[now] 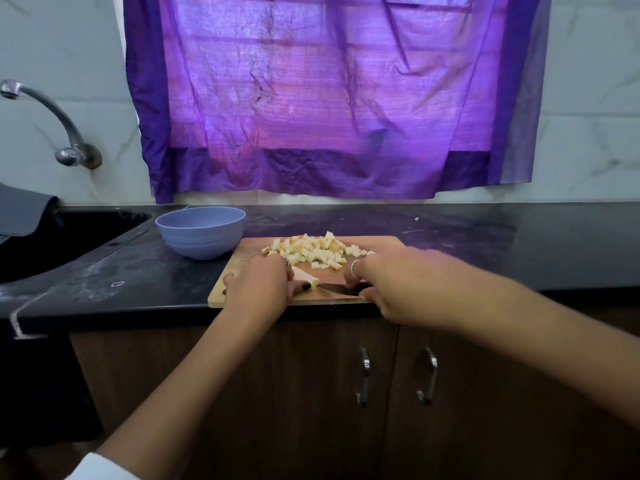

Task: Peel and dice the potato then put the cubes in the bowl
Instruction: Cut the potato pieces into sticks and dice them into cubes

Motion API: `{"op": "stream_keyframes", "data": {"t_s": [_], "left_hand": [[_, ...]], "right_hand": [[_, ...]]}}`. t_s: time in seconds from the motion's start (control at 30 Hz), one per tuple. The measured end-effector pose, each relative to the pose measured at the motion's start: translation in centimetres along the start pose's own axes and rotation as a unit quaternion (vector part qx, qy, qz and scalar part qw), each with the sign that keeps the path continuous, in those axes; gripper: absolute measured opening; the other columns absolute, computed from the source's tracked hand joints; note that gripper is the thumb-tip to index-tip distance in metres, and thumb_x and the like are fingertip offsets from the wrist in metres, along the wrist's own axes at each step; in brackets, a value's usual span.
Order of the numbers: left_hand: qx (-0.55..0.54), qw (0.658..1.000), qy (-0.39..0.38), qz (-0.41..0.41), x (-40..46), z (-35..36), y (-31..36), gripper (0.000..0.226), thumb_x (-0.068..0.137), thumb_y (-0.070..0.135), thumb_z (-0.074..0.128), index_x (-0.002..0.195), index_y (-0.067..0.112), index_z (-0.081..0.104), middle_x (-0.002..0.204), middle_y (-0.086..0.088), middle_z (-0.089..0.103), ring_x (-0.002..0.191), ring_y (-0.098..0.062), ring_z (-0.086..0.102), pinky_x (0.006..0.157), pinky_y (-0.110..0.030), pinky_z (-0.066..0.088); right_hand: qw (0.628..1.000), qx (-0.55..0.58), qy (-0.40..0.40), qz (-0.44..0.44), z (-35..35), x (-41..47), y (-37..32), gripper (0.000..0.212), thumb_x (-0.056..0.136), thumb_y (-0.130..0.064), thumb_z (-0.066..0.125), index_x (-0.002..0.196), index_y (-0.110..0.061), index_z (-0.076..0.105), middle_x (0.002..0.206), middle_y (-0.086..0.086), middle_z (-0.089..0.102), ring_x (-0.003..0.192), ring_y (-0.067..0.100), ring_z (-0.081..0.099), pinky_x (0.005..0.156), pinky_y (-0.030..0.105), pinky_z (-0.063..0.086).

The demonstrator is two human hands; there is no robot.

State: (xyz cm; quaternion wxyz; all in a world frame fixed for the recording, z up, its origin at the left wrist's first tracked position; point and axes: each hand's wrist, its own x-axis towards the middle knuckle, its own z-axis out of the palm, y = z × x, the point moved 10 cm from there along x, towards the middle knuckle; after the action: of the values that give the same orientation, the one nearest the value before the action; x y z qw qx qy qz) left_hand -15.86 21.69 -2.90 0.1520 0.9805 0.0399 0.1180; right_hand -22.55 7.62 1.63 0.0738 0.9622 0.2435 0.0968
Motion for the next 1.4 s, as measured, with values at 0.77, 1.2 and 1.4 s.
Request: {"op": "stream_keyframes", "data": {"t_s": [0.77, 1.2, 1.4], "left_hand": [[-0.119, 0.987, 0.098, 0.04, 0.4, 0.9, -2.1, 0.033, 0.087, 0.054, 0.058, 0.107, 0.031, 0.069, 0.104, 0.011, 0.065, 0.104, -0.013, 0.056, 0.1, -0.047, 0.041], [-0.133, 0.983, 0.115, 0.057, -0.1, 0.5, -1.9, 0.04, 0.084, 0.054, 0.06, 0.111, 0.027, 0.07, 0.105, 0.007, 0.07, 0.1, -0.012, 0.06, 0.092, -0.04, 0.047], [-0.113, 0.987, 0.099, 0.058, 0.2, 0.8, -1.9, 0.036, 0.087, 0.053, 0.058, 0.108, 0.027, 0.071, 0.1, 0.005, 0.071, 0.099, -0.016, 0.06, 0.093, -0.041, 0.046]], "right_hand": [[0.978, 0.129, 0.026, 0.163, -0.2, 0.4, 5.2, 0.023, 0.095, -0.036, 0.053, 0.116, -0.039, 0.058, 0.11, 0.003, 0.06, 0.087, 0.023, 0.059, 0.077, 0.034, 0.048], [0.975, 0.205, 0.031, 0.083, 1.8, 3.5, 0.9, 0.028, 0.095, -0.038, 0.053, 0.12, -0.045, 0.059, 0.123, -0.003, 0.059, 0.106, 0.019, 0.056, 0.088, 0.038, 0.05], [0.972, 0.217, 0.015, 0.089, 2.0, 4.1, 0.3, 0.03, 0.095, -0.035, 0.053, 0.123, -0.043, 0.058, 0.124, 0.0, 0.058, 0.097, 0.018, 0.058, 0.086, 0.033, 0.048]]}}
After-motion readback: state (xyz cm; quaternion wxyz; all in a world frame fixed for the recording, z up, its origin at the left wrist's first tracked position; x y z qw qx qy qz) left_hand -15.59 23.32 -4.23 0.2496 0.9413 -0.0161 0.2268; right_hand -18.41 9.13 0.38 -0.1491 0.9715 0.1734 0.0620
